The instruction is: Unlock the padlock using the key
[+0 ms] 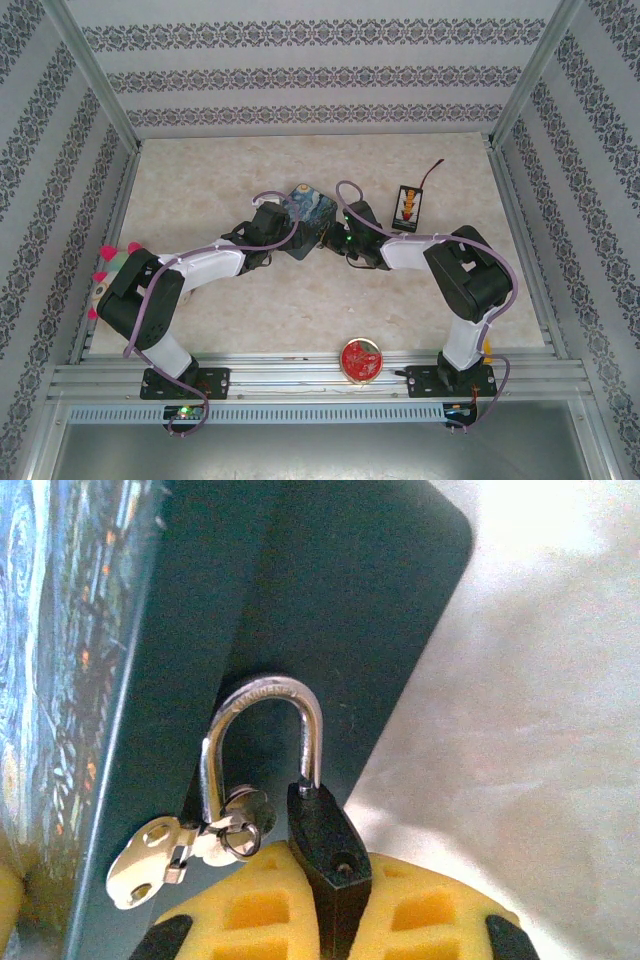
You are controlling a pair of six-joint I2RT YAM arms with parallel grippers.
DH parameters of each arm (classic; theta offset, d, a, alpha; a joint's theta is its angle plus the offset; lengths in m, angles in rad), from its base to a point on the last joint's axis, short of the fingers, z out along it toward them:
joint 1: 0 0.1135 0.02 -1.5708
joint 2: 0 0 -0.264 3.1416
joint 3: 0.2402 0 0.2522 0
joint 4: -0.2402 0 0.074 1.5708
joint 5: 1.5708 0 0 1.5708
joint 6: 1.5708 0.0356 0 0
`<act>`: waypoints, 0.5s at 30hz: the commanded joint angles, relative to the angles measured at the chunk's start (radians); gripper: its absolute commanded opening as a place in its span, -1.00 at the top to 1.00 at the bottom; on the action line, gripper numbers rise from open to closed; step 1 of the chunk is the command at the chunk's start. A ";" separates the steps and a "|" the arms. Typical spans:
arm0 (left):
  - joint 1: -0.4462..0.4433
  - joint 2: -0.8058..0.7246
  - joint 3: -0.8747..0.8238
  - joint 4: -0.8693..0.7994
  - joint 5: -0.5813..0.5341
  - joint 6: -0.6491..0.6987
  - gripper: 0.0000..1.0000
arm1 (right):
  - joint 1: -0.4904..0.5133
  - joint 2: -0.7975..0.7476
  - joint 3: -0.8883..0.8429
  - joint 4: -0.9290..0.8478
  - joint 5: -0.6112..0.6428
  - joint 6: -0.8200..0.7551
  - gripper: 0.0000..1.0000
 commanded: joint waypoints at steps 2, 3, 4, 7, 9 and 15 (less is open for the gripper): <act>-0.004 0.004 -0.030 -0.055 0.018 -0.001 -0.96 | -0.008 -0.018 0.032 0.063 0.004 0.000 1.00; -0.004 0.003 -0.032 -0.055 0.017 -0.003 -0.96 | -0.008 -0.020 0.031 0.063 0.005 0.001 1.00; -0.002 0.001 -0.033 -0.054 0.018 -0.005 -0.95 | -0.008 -0.022 0.028 0.062 0.008 -0.002 1.00; 0.003 -0.006 -0.043 -0.048 0.018 -0.012 -0.89 | -0.009 -0.035 0.015 0.062 0.015 -0.003 1.00; 0.008 -0.014 -0.054 -0.040 0.019 -0.019 -0.81 | -0.010 -0.048 0.001 0.060 0.022 -0.006 1.00; 0.036 -0.033 -0.088 0.002 0.044 -0.047 -0.56 | -0.007 -0.108 -0.066 0.052 0.045 -0.009 1.00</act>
